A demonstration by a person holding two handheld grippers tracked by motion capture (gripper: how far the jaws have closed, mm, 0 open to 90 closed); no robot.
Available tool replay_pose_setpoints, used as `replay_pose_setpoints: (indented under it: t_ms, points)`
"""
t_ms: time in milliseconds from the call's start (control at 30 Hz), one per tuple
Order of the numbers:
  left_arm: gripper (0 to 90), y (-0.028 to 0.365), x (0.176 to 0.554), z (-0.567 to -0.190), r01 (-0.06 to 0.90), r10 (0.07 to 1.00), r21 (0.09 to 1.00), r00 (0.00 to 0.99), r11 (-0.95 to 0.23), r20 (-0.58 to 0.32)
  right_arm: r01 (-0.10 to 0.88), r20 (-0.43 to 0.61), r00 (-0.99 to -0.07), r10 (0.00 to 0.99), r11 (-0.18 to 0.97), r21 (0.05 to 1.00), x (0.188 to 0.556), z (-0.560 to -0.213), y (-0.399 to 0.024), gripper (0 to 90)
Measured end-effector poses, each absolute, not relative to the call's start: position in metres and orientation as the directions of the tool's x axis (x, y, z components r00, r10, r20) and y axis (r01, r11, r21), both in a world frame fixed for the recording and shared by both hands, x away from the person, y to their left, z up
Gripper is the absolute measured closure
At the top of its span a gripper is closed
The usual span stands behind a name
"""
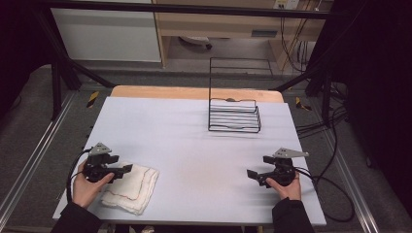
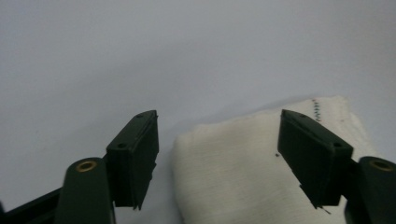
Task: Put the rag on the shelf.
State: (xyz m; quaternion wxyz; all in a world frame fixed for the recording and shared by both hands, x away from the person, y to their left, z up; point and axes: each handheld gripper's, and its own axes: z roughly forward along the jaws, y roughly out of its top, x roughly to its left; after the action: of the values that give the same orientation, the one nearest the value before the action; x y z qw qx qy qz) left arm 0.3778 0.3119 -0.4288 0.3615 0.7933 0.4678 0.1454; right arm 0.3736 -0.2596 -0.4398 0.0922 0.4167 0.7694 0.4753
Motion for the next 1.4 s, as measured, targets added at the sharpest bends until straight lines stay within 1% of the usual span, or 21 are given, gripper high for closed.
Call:
replay_pose_setpoints:
  t_ms: [67,100,133,167,267,333,433,567,933,1200,1400]
  points:
    - [35.6,0.315,0.379,-0.430,0.650,0.859,0.703,0.500,-0.290,-0.108,0.553,0.253,-0.636,0.729,0.202,0.808,0.374,-0.440,-0.259,0.5]
    - [40.1,0.317,0.379,-0.431,0.654,0.863,0.699,0.495,-0.289,-0.106,0.554,0.253,-0.635,0.730,0.203,0.807,0.374,-0.440,-0.259,0.5]
    - [40.1,0.318,0.379,-0.432,0.657,0.865,0.695,0.492,-0.292,-0.102,0.554,0.253,-0.635,0.730,0.203,0.807,0.374,-0.440,-0.259,0.5]
    - [44.5,0.319,0.380,-0.432,0.662,0.867,0.690,0.488,-0.293,-0.100,0.552,0.251,-0.637,0.729,0.203,0.809,0.374,-0.440,-0.259,0.5]
    - [52.0,0.320,0.380,-0.433,0.675,0.869,0.683,0.480,-0.280,-0.119,0.551,0.250,-0.637,0.729,0.204,0.809,0.374,-0.440,-0.260,0.5]
    - [55.3,0.321,0.381,-0.433,0.681,0.868,0.674,0.483,-0.288,-0.117,0.552,0.250,-0.637,0.729,0.205,0.808,0.374,-0.440,-0.259,0.5]
    - [60.7,0.321,0.383,-0.436,0.689,0.861,0.669,0.488,-0.280,-0.143,0.556,0.254,-0.634,0.730,0.202,0.806,0.374,-0.440,-0.259,0.5]
    - [63.9,0.321,0.387,-0.440,0.703,0.851,0.656,0.495,-0.275,-0.174,0.557,0.255,-0.634,0.730,0.202,0.806,0.374,-0.440,-0.259,0.5]
    - [71.9,0.320,0.389,-0.441,0.718,0.846,0.646,0.491,-0.258,-0.208,0.555,0.251,-0.638,0.728,0.208,0.805,0.374,-0.441,-0.258,0.6]
    - [79.7,0.316,0.388,-0.439,0.717,0.855,0.644,0.485,-0.268,-0.184,0.555,0.247,-0.639,0.729,0.215,0.803,0.374,-0.441,-0.257,0.6]
    - [81.7,0.315,0.389,-0.437,0.703,0.850,0.660,0.494,-0.267,-0.183,0.553,0.242,-0.643,0.726,0.222,0.803,0.374,-0.439,-0.253,0.8]
